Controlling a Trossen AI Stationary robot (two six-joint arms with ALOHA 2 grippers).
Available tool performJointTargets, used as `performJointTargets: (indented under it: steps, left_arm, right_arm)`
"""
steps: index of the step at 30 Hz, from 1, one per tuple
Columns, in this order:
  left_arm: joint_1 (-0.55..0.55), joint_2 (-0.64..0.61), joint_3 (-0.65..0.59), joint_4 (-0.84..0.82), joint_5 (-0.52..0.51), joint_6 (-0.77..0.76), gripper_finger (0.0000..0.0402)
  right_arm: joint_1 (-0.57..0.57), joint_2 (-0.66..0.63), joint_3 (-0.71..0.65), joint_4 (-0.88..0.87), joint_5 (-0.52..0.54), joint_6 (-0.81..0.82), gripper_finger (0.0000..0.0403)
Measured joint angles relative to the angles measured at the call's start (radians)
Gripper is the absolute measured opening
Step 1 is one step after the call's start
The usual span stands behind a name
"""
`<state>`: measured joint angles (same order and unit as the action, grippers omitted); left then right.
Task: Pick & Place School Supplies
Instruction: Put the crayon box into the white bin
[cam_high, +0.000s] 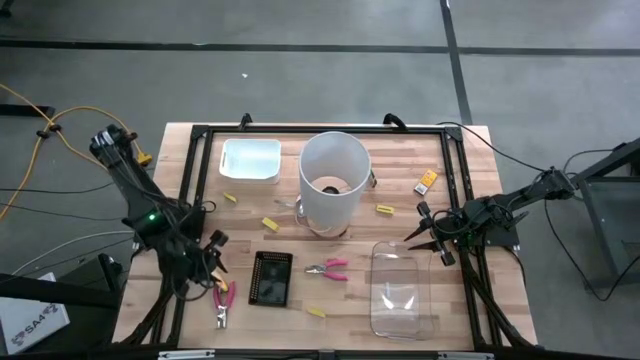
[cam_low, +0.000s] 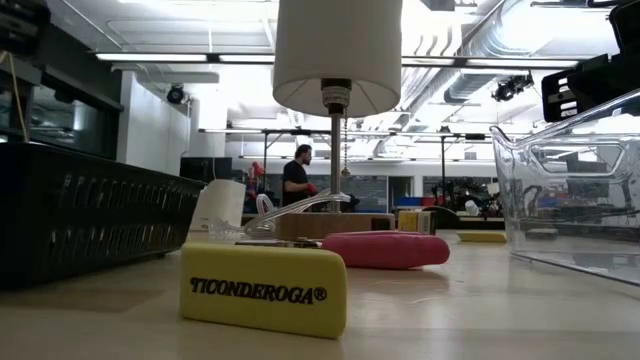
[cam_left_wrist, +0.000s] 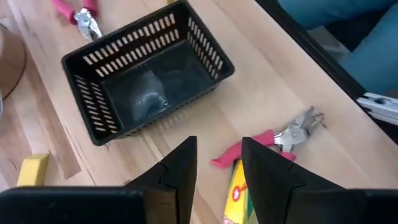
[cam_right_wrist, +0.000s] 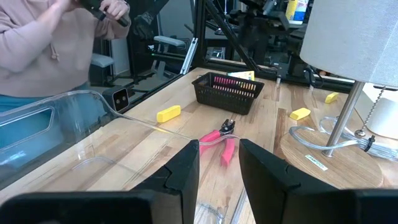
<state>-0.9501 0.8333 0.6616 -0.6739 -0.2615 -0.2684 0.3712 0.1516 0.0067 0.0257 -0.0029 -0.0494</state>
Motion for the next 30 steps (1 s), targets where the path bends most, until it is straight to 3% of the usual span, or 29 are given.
performJointTargets:
  steps: [8, 17, 30]
  left_arm:
    - [-0.046, 0.115, 0.069, -0.071, 0.004, -0.045, 0.0119]
    - [-0.064, 0.217, 0.071, -0.072, 0.072, -0.106, 0.0119]
    - [-0.063, 0.322, 0.071, -0.083, 0.074, -0.155, 0.0119]
  right_arm:
    - [0.0, 0.0, 0.0, 0.0, 0.0, 0.0, 0.0105]
    - [0.0, 0.0, 0.0, 0.0, 0.0, 0.0, 0.0105]
    - [0.0, 0.0, 0.0, 0.0, 0.0, 0.0, 0.0105]
